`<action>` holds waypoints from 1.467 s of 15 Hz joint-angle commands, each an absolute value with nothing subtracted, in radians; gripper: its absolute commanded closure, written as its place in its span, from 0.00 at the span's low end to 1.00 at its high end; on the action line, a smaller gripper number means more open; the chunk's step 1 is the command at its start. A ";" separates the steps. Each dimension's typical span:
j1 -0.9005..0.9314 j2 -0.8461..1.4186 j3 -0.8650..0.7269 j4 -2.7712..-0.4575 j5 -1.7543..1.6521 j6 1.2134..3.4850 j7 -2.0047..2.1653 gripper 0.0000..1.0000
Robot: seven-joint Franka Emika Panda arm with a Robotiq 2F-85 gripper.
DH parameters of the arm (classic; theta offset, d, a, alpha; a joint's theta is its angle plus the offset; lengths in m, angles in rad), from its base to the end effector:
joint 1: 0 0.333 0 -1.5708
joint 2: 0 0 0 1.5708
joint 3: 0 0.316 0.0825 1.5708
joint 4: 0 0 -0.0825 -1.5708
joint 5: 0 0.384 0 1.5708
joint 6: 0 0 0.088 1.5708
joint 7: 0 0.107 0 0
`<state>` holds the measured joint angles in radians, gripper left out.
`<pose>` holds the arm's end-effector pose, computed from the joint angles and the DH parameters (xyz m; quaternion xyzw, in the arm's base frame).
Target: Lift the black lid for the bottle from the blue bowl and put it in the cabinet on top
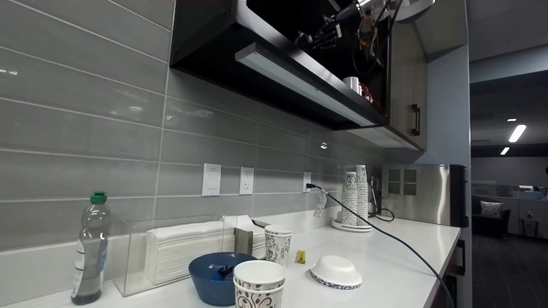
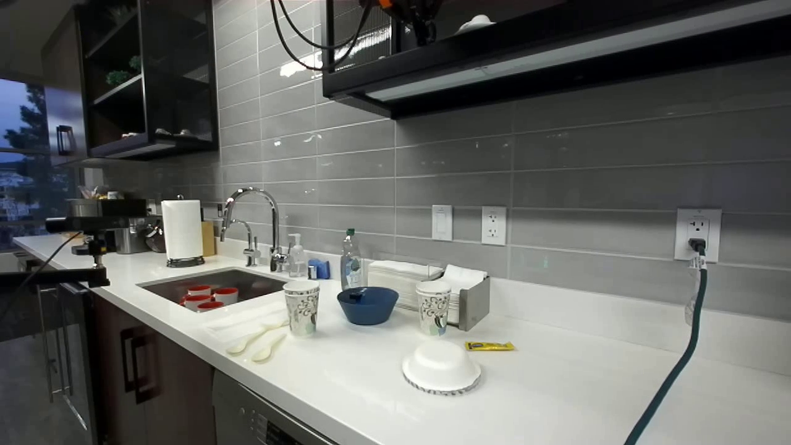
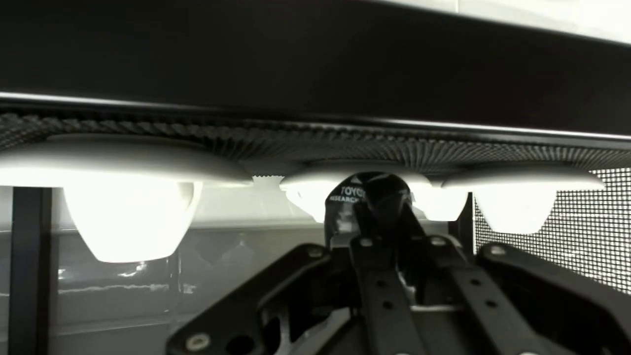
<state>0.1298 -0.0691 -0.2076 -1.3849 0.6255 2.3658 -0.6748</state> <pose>0.5464 -0.0427 0.8552 -0.8104 -0.1599 -0.5535 0.1065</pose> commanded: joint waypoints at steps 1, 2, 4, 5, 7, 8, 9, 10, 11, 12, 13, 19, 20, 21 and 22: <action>0.129 -0.023 -0.206 -1.311 0.623 2.321 -0.686 0.60; 0.128 -0.020 -0.208 -1.308 0.614 2.310 -0.680 0.53; 0.128 -0.025 -0.208 -1.308 0.604 2.295 -0.676 0.39; 0.128 -0.032 -0.208 -1.313 0.597 2.288 -0.674 0.33; 0.129 -0.050 -0.206 -1.321 0.581 2.281 -0.671 0.18; 0.129 -0.068 -0.205 -1.331 0.570 2.272 -0.666 0.12; 0.130 -0.099 -0.204 -1.351 0.568 2.253 -0.672 0.06; 0.131 -0.125 -0.204 -1.367 0.571 2.236 -0.676 0.01; 0.129 -0.168 -0.207 -1.400 0.580 2.198 -0.684 0.00; 0.129 -0.204 -0.210 -1.425 0.590 2.162 -0.689 0.00; 0.130 -0.257 -0.211 -1.472 0.597 2.136 -0.698 0.00; 0.092 -0.548 -0.170 -1.752 0.557 2.151 -0.654 0.00; 0.083 -0.598 -0.165 -1.805 0.540 2.167 -0.643 0.00; 0.070 -0.645 -0.155 -1.854 0.519 2.189 -0.626 0.00; 0.068 -0.690 -0.151 -1.904 0.511 2.208 -0.615 0.00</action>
